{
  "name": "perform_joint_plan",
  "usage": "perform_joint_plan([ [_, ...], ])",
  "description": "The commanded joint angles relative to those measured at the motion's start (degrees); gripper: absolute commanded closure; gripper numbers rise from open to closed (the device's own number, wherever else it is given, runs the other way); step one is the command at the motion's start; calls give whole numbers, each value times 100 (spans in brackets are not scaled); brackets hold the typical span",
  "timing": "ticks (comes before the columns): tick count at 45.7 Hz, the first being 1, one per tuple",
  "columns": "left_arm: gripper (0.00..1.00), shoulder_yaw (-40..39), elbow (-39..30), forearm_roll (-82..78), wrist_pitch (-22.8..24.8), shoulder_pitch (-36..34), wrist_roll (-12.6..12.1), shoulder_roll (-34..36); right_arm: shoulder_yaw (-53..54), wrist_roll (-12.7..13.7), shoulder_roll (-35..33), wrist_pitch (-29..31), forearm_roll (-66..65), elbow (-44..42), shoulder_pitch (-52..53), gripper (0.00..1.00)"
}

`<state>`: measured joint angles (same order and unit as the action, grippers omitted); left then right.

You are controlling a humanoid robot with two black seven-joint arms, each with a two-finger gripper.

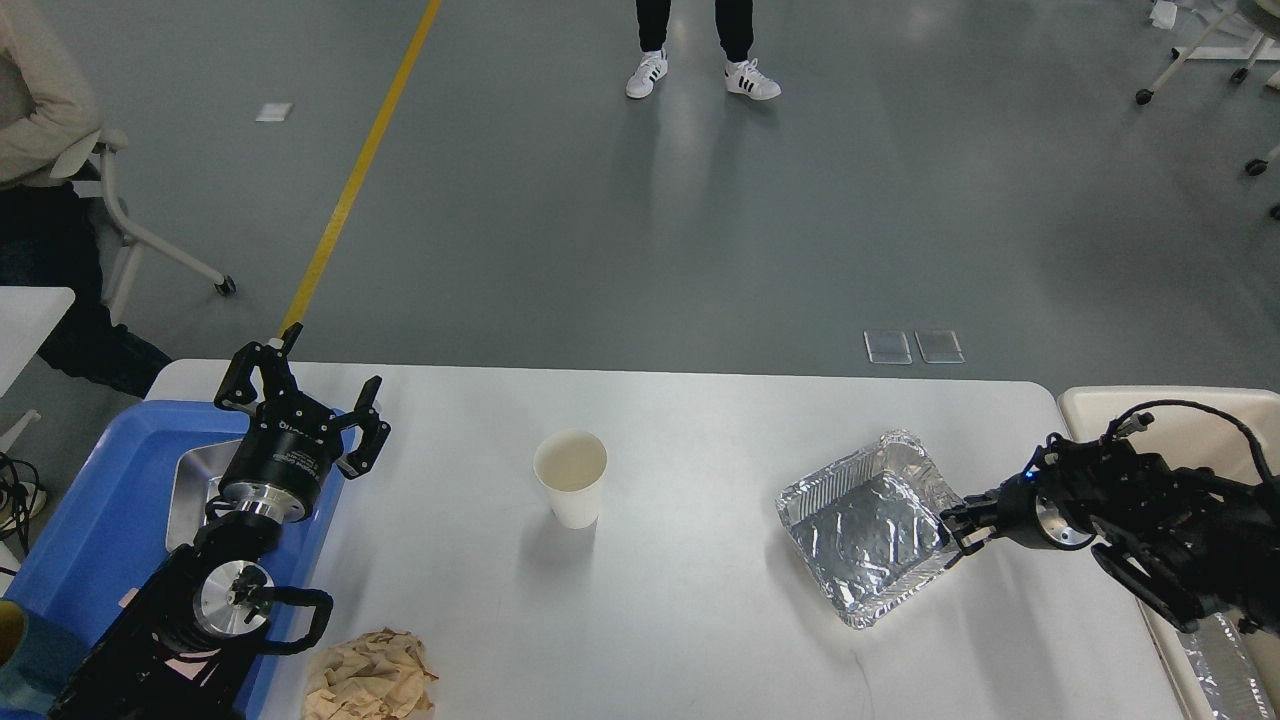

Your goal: Tidy desktop

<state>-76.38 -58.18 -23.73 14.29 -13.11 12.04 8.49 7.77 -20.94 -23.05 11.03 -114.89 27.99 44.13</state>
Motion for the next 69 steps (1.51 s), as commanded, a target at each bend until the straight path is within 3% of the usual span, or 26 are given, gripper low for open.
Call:
perform_joint_plan([
  [1,3,-9,0,0,-5,1,0,21,-4,-76,46,13,1,5,-9,97],
  [7,3,-18,0,0,3,1,0,47,-4,-217,63,57,10,5,0,100],
  [12,3,-18,0,0,3,1,0,47,-4,-507,46,66,211,5,131,100],
  [18,3,-9,26,9,-5,-8,-9,39,-13,-613,-77,180,730,66,368,100],
  [27,3,0,35,9,-23,-43,-26,38,-4,-920,-1078,690,1451,874,667,100],
  [36,3,9,35,9,-32,-60,-53,38,-4,-920,-2186,1120,1531,1832,1027,100],
  [44,3,18,35,9,-58,-52,-61,38,23,-850,-2749,1639,1574,2308,1432,100],
  [48,3,26,35,9,-58,-43,-61,38,31,-754,-2784,1797,1802,2281,1564,100],
  [56,3,26,35,9,-76,-34,-70,38,49,-323,-2688,1806,2330,2299,1590,100],
  [66,3,26,35,9,-120,-34,-79,21,40,-226,-2134,1789,2392,2255,1564,100],
  [69,3,26,35,0,-120,-34,-79,21,23,-86,-1976,1797,2401,2255,1546,100],
])
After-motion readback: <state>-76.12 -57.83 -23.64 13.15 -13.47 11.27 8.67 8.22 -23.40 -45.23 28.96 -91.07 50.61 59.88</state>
